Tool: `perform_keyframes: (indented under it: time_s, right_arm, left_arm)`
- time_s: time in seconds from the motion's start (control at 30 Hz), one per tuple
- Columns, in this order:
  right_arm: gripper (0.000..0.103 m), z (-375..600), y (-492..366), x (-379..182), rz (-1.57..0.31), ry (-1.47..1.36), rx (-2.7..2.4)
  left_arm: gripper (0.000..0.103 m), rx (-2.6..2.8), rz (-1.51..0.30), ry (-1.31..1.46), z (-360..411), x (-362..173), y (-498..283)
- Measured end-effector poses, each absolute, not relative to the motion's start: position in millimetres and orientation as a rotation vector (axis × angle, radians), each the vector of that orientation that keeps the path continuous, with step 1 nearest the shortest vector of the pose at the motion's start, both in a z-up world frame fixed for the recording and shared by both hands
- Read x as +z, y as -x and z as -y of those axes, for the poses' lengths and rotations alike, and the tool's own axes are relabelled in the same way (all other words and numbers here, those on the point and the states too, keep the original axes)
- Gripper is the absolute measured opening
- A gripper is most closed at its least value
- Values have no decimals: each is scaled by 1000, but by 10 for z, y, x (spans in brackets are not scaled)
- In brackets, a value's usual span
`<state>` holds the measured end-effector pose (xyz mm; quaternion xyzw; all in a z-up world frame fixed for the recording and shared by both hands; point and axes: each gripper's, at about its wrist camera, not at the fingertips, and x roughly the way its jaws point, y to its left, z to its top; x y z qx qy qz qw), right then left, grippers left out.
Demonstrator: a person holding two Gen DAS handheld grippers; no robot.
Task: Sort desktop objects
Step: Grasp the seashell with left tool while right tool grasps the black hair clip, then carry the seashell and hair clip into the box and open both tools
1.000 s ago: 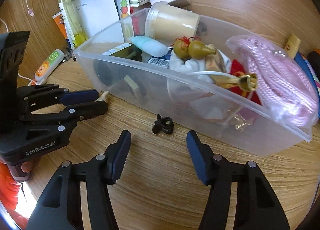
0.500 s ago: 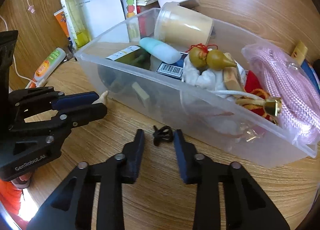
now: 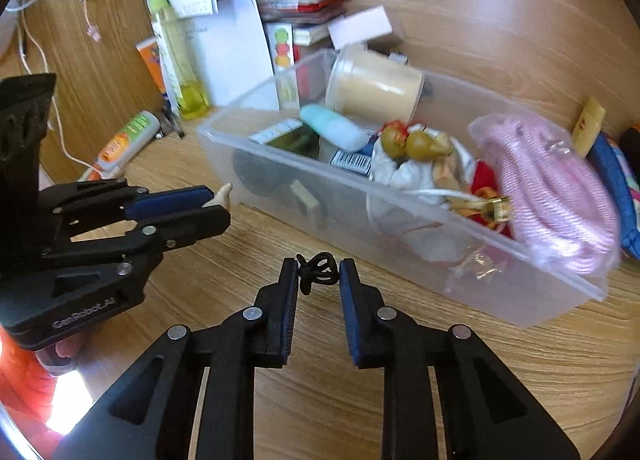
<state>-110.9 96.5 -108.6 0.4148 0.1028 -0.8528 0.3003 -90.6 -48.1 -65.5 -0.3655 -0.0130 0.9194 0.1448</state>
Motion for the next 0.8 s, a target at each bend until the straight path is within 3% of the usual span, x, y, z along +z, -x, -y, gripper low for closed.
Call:
perform_keyframes:
  time_s: [0.8]
  right_arm:
    - [19, -1567, 1182, -537, -148, -933, -2370]
  left_arm:
    - [19, 2726, 17, 884, 225, -154, 1063]
